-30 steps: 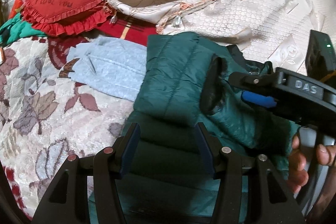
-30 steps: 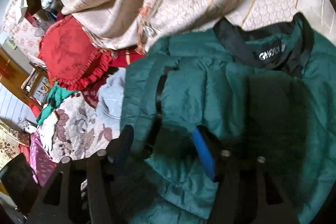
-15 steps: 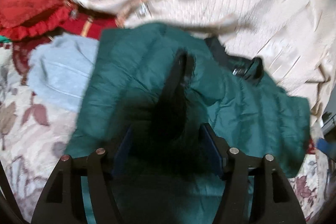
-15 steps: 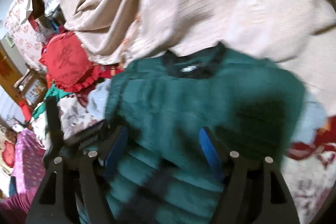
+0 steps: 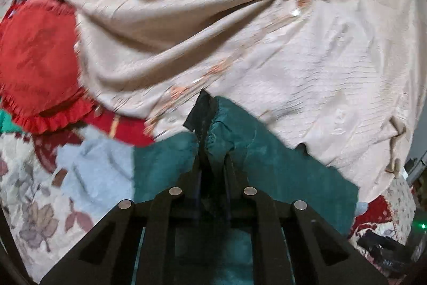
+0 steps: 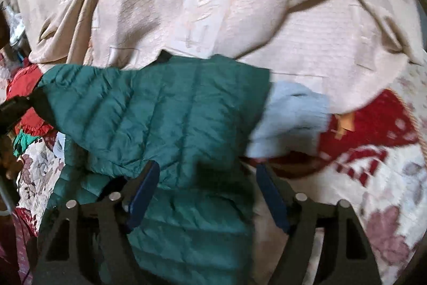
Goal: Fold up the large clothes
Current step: 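Lay the sleeve on the jacket with the right tool while the left tool grips the jacket side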
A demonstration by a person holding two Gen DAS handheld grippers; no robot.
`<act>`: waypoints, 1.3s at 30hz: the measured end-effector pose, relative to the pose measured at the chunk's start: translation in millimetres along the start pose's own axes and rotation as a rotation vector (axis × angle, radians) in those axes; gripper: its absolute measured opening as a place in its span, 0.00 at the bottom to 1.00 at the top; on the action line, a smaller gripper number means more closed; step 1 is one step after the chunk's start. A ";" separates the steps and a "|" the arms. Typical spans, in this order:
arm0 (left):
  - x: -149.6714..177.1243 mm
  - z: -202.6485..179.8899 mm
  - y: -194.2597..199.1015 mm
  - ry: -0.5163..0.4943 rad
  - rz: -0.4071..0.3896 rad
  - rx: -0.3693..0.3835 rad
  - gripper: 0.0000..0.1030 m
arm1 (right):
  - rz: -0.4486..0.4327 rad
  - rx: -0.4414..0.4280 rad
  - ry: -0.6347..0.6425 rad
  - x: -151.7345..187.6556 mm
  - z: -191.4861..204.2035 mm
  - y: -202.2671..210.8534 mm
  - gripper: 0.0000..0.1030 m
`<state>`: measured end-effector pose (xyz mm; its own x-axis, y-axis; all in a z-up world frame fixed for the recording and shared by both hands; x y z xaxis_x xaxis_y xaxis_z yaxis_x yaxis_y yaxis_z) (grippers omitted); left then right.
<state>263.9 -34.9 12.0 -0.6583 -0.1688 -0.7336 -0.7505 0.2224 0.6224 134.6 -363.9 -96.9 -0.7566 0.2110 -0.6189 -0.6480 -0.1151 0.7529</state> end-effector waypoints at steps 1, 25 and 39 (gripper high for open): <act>9.2 11.5 -5.7 0.008 0.028 -0.025 0.00 | 0.000 -0.004 0.007 -3.6 6.8 -8.4 0.70; 69.7 74.0 -17.6 0.046 0.041 -0.137 0.22 | 0.058 0.087 -0.048 -23.0 -3.0 -54.1 0.84; 101.4 34.1 -64.9 -0.118 0.112 -0.132 0.22 | 0.031 0.149 0.067 -28.1 13.5 -85.1 0.34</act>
Point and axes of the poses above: each gripper's, at about its wrist camera, not at the fingertips, and y roughly against the way its jaws point, z to its left, x to its underside, the point moved 5 cm from there along -y, roughly the way its jaws point, and after that the axes turned 1 degree about y, right-handed, at the moved point
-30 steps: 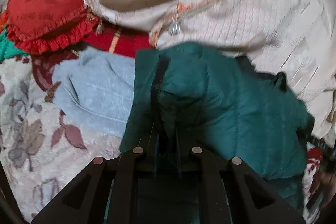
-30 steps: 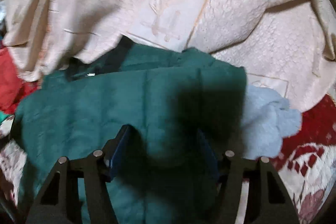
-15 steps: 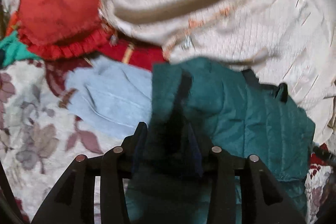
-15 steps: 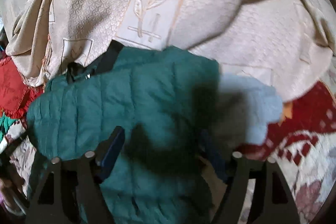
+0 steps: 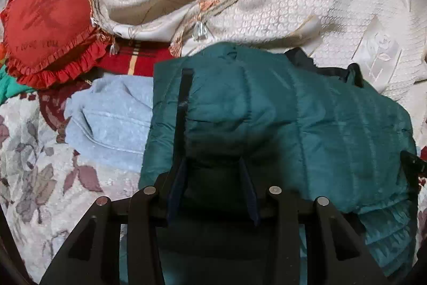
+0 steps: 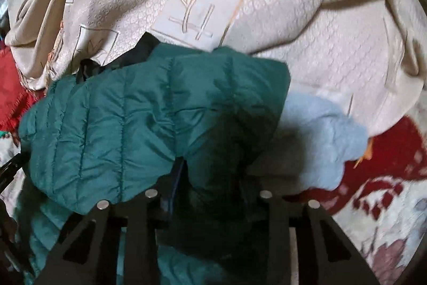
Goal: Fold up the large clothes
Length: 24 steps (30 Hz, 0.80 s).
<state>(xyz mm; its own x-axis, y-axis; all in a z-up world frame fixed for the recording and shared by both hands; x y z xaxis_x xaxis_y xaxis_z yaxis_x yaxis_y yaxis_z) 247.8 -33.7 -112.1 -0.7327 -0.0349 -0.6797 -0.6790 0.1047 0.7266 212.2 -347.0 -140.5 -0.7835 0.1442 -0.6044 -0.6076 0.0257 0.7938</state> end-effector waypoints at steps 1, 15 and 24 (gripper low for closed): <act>1.5 -0.8 -2.7 0.003 0.002 0.002 0.22 | -0.002 0.006 -0.007 0.2 -2.7 -2.1 0.34; 6.0 -1.0 -14.3 0.031 0.019 0.001 0.27 | -0.053 -0.016 -0.121 7.3 -26.0 38.8 0.58; 5.6 -3.3 -15.6 0.020 0.021 -0.014 0.28 | -0.051 -0.101 0.084 -0.7 38.6 26.4 0.59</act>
Point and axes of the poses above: each gripper's, at about its wrist camera, not at the fingertips, and y roughly against the way its jaws point, z to its left, x to its underside, the point moved 5 cm from there along -y, roughly the way its jaws point, and after that the axes turned 1 degree about y, right-handed, at the moved point
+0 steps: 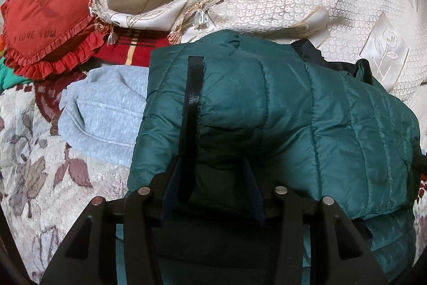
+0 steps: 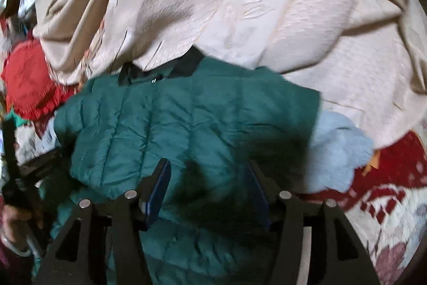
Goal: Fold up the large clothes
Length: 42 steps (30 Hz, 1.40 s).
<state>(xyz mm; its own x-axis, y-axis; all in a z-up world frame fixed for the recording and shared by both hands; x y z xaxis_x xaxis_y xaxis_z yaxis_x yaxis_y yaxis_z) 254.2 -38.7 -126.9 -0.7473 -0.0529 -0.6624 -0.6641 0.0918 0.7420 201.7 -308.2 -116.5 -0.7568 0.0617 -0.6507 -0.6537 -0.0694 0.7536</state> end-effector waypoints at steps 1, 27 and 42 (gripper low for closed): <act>-0.1 -0.2 0.0 -0.004 0.000 -0.001 0.28 | 0.009 0.010 0.008 -1.7 2.7 -11.3 0.59; -2.1 -3.7 -5.6 -0.034 0.005 -0.021 0.33 | 0.088 0.148 0.070 19.7 1.5 -40.7 0.66; -0.1 1.1 24.7 -0.056 -0.007 -0.022 0.34 | 0.051 0.094 -0.019 21.4 -8.8 14.6 0.84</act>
Point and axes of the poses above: each gripper's, at about its wrist camera, not at the fingertips, and y roughly against the way its jaws point, z to its left, x to its underside, the point moved 5 cm from there along -y, roughly the way its jaws point, and after that the axes turned 1 degree about y, right-handed, at the moved point
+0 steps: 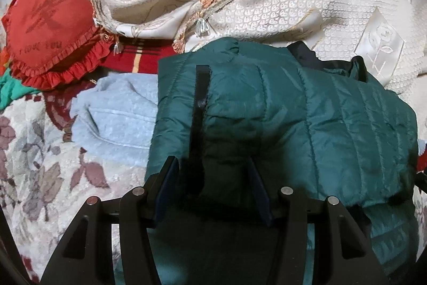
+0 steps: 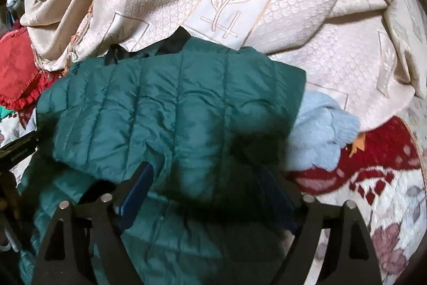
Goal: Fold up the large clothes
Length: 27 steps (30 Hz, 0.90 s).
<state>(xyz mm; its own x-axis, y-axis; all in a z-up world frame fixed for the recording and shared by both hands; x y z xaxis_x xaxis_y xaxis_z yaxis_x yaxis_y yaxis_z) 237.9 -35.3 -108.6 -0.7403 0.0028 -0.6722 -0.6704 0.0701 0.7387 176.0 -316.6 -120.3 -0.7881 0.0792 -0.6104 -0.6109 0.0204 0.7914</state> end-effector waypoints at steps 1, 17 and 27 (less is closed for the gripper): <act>0.8 0.3 2.7 -0.005 -0.003 -0.002 0.34 | 0.010 -0.001 -0.006 4.7 -2.9 4.5 0.84; 34.4 20.2 63.3 -0.066 -0.021 0.000 0.34 | 0.076 -0.032 -0.022 60.6 8.7 37.4 0.84; 55.7 35.0 90.0 -0.075 -0.024 -0.001 0.34 | 0.108 -0.019 -0.034 91.5 7.0 53.9 0.84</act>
<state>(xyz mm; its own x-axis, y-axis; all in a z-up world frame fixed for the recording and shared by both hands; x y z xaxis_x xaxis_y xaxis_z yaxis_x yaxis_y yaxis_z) 138.1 6.1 -81.3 -0.7186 0.0759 -0.6912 -0.6877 0.0701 0.7226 71.5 -301.3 -133.2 -0.8465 0.1141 -0.5200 -0.5243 -0.0092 0.8515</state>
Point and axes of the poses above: each gripper's, at about its wrist camera, not at the fingertips, and y roughly against the way its jaws point, z to its left, x to its underside, the point moved 5 cm from there along -y, roughly the way its jaws point, and after that the axes turned 1 degree about y, right-handed, at the moved point
